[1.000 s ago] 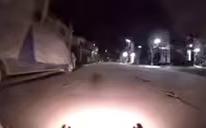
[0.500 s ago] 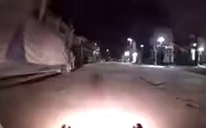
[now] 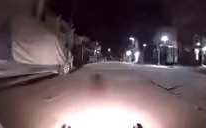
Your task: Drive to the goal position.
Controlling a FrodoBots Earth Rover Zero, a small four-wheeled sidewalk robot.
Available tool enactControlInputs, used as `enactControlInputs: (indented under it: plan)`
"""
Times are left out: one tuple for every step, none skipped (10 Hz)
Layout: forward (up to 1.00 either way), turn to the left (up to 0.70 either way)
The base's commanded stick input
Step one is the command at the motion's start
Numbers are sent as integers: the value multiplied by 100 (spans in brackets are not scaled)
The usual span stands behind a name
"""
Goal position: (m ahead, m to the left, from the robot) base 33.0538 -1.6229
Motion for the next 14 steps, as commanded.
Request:
enactControlInputs:
  plan:
    - [85,0]
    - [85,0]
    - [85,0]
    - [85,0]
    - [85,0]
    - [85,0]
    - [85,0]
    - [85,0]
    - [85,0]
    - [85,0]
    - [85,0]
    - [85,0]
    - [85,0]
    - [85,0]
